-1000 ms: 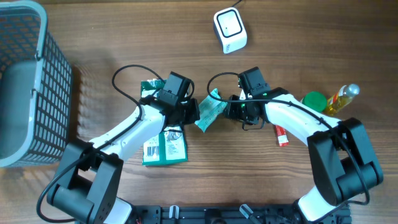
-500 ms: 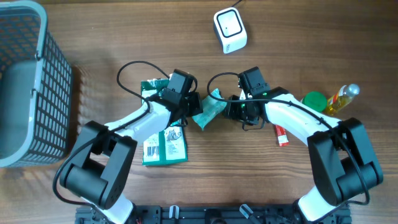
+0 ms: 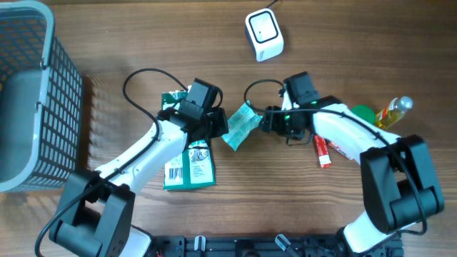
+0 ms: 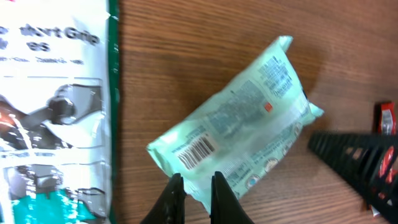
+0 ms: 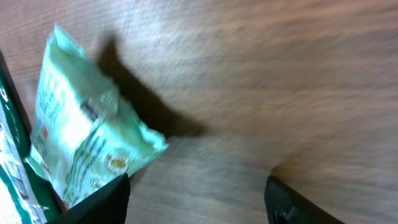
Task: Scan the item barcode
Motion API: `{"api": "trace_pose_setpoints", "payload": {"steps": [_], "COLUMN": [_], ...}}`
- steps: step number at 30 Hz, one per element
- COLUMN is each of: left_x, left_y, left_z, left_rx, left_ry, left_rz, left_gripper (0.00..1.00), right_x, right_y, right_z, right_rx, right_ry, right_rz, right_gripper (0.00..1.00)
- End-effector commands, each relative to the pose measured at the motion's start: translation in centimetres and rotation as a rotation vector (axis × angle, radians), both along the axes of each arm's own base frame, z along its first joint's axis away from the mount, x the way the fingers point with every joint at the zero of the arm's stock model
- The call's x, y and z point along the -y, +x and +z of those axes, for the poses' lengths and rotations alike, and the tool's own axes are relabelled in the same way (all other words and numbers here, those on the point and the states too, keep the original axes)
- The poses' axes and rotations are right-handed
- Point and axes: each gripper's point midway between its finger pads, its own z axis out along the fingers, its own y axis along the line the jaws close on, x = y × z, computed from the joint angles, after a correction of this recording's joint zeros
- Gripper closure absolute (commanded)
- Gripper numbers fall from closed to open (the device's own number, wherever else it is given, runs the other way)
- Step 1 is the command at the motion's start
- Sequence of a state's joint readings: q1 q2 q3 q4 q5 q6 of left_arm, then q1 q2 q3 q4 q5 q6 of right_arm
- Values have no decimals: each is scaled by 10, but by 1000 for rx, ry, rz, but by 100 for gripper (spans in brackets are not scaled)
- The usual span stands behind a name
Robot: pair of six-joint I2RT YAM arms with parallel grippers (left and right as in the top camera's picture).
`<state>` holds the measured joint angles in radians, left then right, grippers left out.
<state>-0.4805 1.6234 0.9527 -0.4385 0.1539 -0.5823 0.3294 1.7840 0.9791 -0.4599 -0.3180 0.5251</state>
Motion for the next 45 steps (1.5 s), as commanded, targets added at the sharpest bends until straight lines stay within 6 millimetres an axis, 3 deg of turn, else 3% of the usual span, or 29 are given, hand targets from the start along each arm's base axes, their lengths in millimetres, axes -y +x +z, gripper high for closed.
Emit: {"api": "trace_pose_setpoints", "payload": {"steps": [1,5,8,12,14,19,23,26,28,32,38,41,45], "left_x": [15,31,32,29,28,28,24,20,20,19,19,17,7], "left_y": [-15,-16,-15,-19,-20,-17,-16,-17,-18,-18,-16,-3,9], "left_z": [-12,-27,-42,-59,-60,-53,-52,-54,-54,-55,-52,-30,-3], "left_rx": [-39,-31,-49,-90,-94,-76,-77,-80,-84,-85,-74,-6,56], "left_ry": [-1,0,18,42,44,34,44,65,66,67,69,55,21], "left_rz": [-51,-90,-92,-90,-90,-86,-76,-69,-70,-69,-70,-68,-29], "left_gripper": [92,93,93,92,92,91,91,91,91,91,89,88,89], "right_x": [8,8,7,-17,-25,-29,-37,-45,-49,-50,-50,-50,-50], "right_y": [16,18,21,25,25,23,24,19,14,13,13,13,13], "right_z": [15,14,12,21,19,-5,-25,-37,-47,-49,-49,-49,-49], "right_rx": [75,107,119,143,138,90,60,10,-23,-35,-33,-27,-28], "right_ry": [28,17,21,165,215,237,289,354,368,372,372,370,370], "right_rz": [60,124,121,167,185,190,171,162,159,151,153,162,161], "right_gripper": [23,16,14,14,14,16,24,40,55,70,71,73,50]}}
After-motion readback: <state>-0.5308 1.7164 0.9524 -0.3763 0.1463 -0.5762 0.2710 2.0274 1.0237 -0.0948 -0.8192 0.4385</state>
